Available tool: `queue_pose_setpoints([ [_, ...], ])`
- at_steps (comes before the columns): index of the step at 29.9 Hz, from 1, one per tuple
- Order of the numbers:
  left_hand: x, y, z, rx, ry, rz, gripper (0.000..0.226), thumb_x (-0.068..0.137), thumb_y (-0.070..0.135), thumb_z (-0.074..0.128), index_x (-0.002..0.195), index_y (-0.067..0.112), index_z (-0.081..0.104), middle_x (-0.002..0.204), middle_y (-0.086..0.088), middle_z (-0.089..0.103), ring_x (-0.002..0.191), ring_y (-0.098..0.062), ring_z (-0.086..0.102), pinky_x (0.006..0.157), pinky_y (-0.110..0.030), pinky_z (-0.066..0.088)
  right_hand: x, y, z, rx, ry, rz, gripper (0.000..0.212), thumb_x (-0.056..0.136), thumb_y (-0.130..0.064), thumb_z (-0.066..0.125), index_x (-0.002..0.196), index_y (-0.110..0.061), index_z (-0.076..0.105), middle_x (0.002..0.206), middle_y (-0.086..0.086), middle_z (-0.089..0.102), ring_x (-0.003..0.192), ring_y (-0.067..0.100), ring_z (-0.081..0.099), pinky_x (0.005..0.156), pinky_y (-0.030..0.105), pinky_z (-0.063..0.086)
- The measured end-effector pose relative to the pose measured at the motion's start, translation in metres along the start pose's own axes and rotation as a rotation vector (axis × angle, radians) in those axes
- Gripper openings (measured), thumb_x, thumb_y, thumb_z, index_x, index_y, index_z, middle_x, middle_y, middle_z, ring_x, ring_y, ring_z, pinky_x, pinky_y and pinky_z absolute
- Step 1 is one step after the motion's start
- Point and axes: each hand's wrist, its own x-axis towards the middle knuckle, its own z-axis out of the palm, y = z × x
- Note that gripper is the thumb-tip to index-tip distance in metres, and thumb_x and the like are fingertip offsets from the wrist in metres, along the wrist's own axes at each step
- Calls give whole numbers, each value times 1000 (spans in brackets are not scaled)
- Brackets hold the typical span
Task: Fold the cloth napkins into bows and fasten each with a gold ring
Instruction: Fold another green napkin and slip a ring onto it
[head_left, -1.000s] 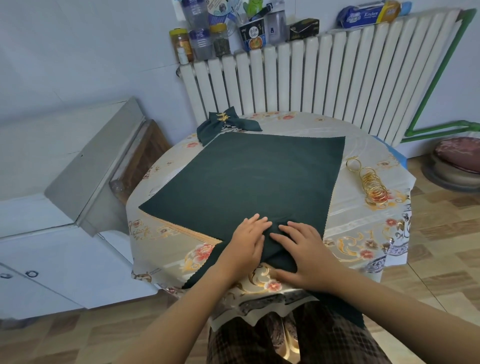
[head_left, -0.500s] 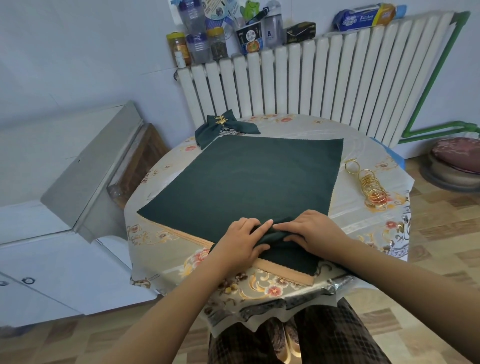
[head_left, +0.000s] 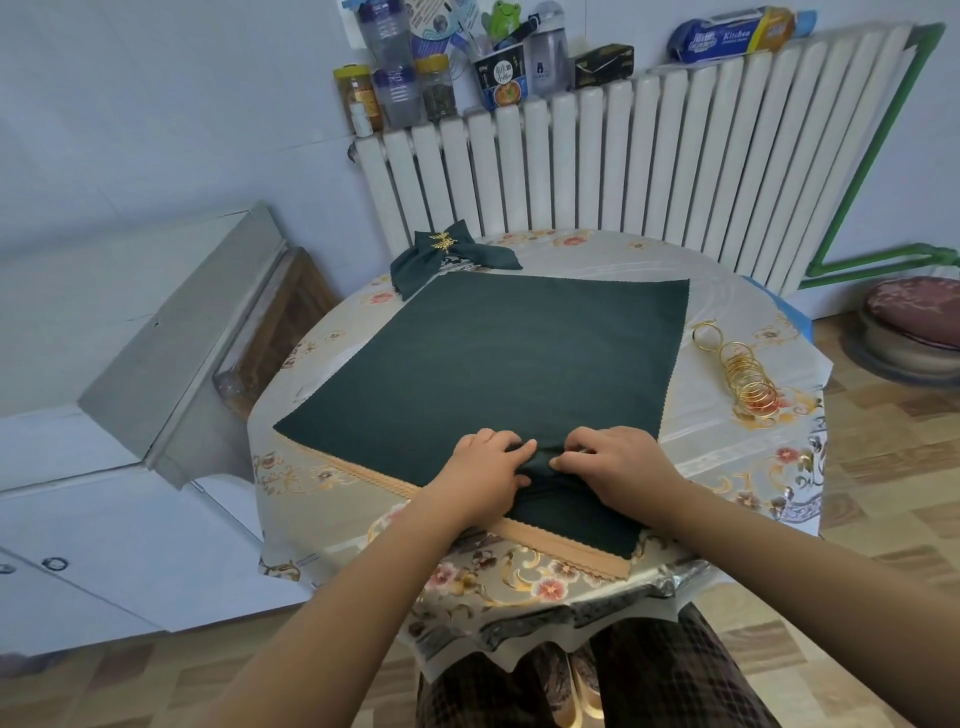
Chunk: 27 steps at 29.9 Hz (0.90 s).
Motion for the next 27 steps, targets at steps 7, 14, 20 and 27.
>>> queue_pose_setpoints([
  [7, -3, 20, 16, -259, 132, 21, 59, 102, 40, 26, 152, 16, 5, 155, 1, 22, 141, -15, 17, 115, -30, 10, 1, 3, -1, 57, -55, -31, 13, 73, -15, 73, 83, -23, 73, 76, -2, 64, 51, 16, 56, 43, 21, 37],
  [14, 2, 9, 30, -673, 358, -20, 42, 94, 20, 56, 136, 21, 50, 115, 5, 53, 112, -11, 41, 96, -15, 27, -17, 8, 0, 159, -99, 9, 38, 90, -49, 48, 105, -23, 72, 95, -3, 66, 70, 15, 63, 58, 26, 52],
  [20, 4, 11, 23, -894, 452, -147, 27, 84, 18, 70, 111, 22, 70, 90, 11, 59, 86, -1, 54, 75, -5, 38, -12, 7, 3, 127, -35, 20, 30, 88, -35, 51, 100, -20, 73, 87, 0, 68, 66, 18, 64, 53, 26, 51],
  [27, -5, 12, 40, -484, 584, 142, 41, 94, 35, 47, 123, 11, 62, 104, -1, 61, 92, -11, 55, 79, -22, 47, -7, 5, 7, 107, 42, 30, 28, 84, -31, 51, 88, -20, 76, 78, -3, 70, 59, 16, 65, 50, 21, 48],
])
